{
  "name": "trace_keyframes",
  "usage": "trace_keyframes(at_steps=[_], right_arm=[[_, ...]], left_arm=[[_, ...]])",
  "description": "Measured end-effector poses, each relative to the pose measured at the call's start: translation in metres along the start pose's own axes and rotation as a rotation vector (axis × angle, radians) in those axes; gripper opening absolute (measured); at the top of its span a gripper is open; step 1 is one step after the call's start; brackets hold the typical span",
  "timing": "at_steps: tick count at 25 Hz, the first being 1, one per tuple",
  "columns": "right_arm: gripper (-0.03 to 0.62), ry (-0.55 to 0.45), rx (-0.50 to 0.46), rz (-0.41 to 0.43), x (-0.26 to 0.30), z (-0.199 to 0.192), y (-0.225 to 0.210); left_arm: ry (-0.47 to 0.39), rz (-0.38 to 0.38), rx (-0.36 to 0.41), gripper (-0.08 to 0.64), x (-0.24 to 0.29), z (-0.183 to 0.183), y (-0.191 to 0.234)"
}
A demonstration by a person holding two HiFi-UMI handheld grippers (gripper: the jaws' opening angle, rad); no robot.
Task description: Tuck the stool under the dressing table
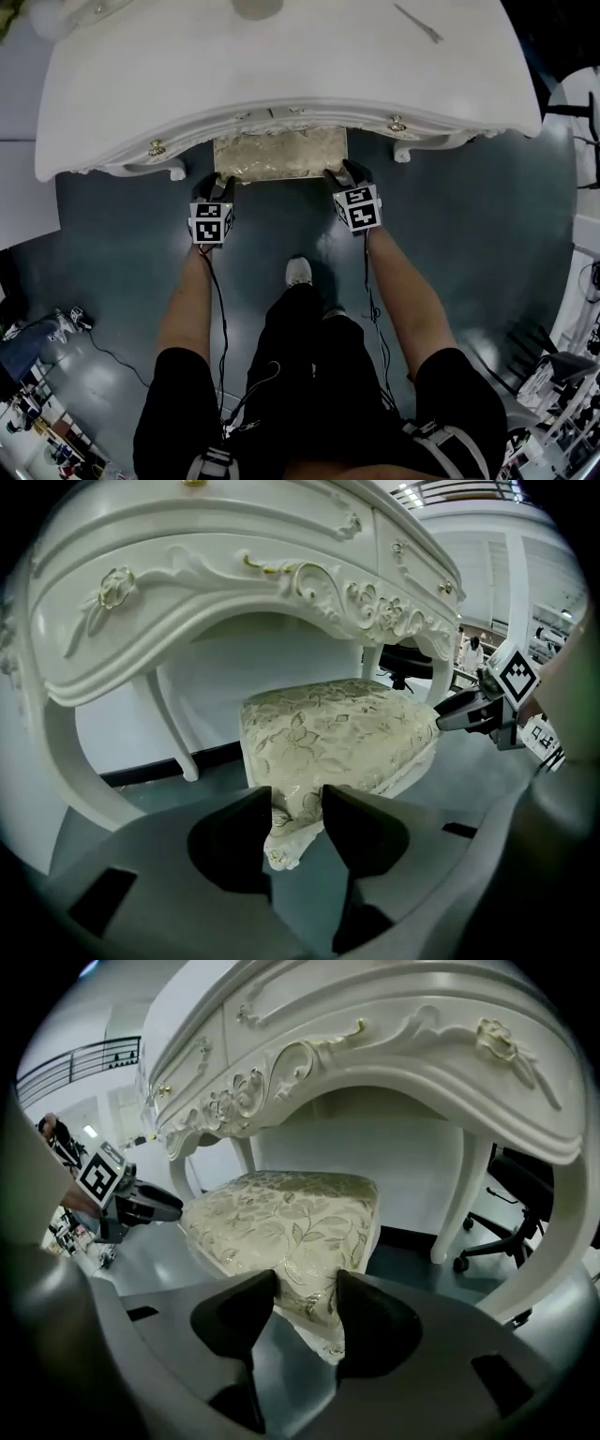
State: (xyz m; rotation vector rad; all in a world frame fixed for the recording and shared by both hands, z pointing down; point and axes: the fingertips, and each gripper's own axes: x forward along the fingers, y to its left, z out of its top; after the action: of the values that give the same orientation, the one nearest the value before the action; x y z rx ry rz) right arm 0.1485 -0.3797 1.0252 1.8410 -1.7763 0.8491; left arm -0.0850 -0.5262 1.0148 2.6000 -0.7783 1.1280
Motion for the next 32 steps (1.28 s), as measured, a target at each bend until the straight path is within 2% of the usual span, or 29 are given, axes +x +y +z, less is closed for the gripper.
trace_keyframes(at_steps=[4,8,10,13,16,17,19,20,26,29,32], right_arm=[[0.215,-0.018,-0.008,-0.018,0.018,0.019,0.002],[0.227,-0.047,0.008,-0.057,0.026,0.030,0.000],[0.239,-0.072,0.034,-0.082,0.016,0.036,0.000],[0.199,-0.153,0.055,-0.112,-0.018,0.057,0.007],[0.116,-0.240,0.056,-0.106,-0.076,0.090,0.031],[0.084,-0.266,0.056,-0.105,-0.100,0.103,0.040],[0.043,-0.313,0.052,-0.107,-0.155,0.132,0.061],[0.018,-0.338,0.046,-0.106,-0.184,0.148,0.072],[0.017,-0.524,0.007,-0.046,-0.337,0.264,0.129],[0.017,-0.574,0.018,0.025,-0.406,0.301,0.161],[0.015,-0.603,-0.020,0.017,-0.474,0.322,0.185]], left_arm=[[0.002,0.050,-0.003,0.164,0.009,0.011,0.022],[-0.023,0.069,-0.062,0.168,0.009,0.018,0.033],[-0.037,0.061,-0.080,0.192,-0.002,0.021,0.029],[-0.072,0.068,-0.084,0.192,-0.035,0.034,0.019],[-0.123,0.083,-0.097,0.175,-0.090,0.056,0.001],[-0.142,0.095,-0.097,0.145,-0.114,0.067,-0.006],[-0.181,0.116,-0.087,0.036,-0.168,0.091,-0.024],[-0.201,0.117,-0.084,0.034,-0.196,0.104,-0.035],[-0.347,0.099,-0.105,0.020,-0.343,0.203,-0.077],[-0.378,0.066,-0.125,0.018,-0.410,0.237,-0.094],[-0.413,0.066,-0.116,0.018,-0.476,0.261,-0.111]])
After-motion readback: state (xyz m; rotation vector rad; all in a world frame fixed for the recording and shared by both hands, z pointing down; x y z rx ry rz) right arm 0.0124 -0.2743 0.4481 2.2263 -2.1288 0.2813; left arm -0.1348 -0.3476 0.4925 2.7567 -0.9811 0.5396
